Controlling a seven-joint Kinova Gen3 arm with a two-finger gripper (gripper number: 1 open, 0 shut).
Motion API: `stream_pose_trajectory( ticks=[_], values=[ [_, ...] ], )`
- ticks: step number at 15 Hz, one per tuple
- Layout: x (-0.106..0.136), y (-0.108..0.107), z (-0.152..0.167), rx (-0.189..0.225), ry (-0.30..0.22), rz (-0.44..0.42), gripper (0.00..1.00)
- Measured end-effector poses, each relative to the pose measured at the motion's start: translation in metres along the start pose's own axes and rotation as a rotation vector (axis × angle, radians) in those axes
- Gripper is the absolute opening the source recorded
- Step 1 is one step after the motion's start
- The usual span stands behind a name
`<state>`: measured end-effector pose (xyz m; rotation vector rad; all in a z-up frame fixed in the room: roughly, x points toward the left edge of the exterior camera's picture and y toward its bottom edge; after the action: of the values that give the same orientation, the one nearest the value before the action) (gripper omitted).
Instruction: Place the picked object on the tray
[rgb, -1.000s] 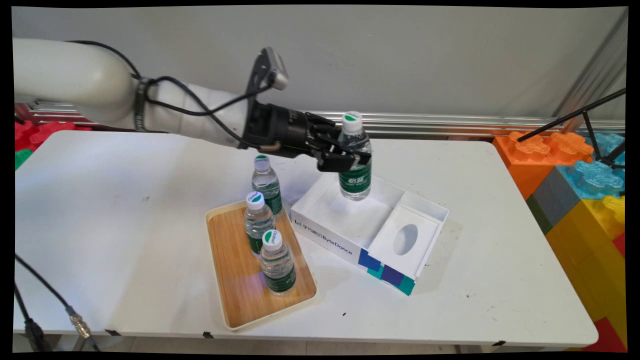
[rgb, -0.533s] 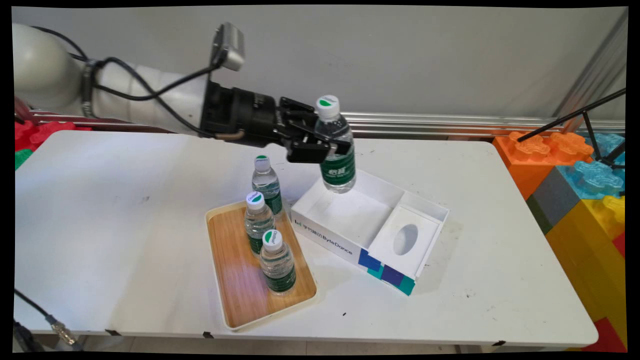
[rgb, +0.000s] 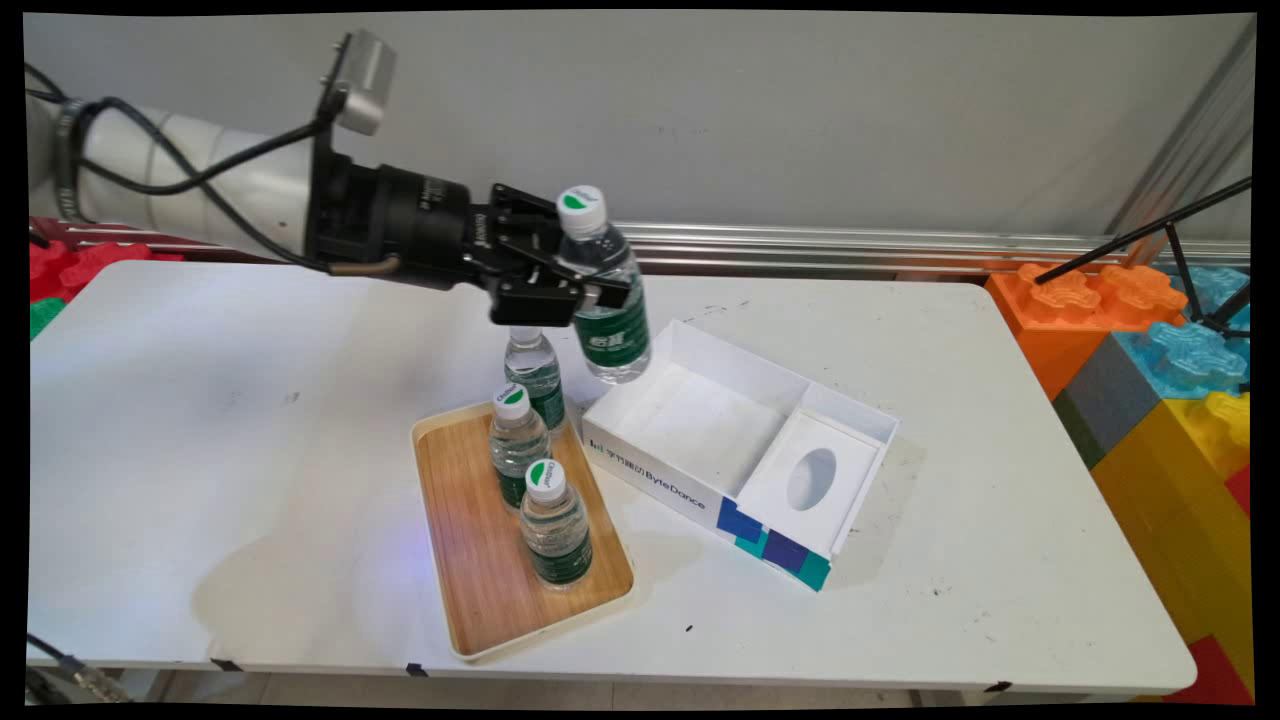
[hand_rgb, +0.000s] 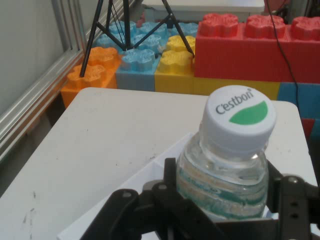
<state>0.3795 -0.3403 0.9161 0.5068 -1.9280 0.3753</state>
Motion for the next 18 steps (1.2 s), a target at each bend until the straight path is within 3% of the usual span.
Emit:
stream_pose_trajectory(
  ticks=[10, 18],
  values=[
    [-0.011, -0.004, -0.032, -0.01, -0.016, 0.039, 0.0],
    [-0.003, -0.007, -0.05, -0.004, -0.011, 0.057, 0.0]
  ],
)
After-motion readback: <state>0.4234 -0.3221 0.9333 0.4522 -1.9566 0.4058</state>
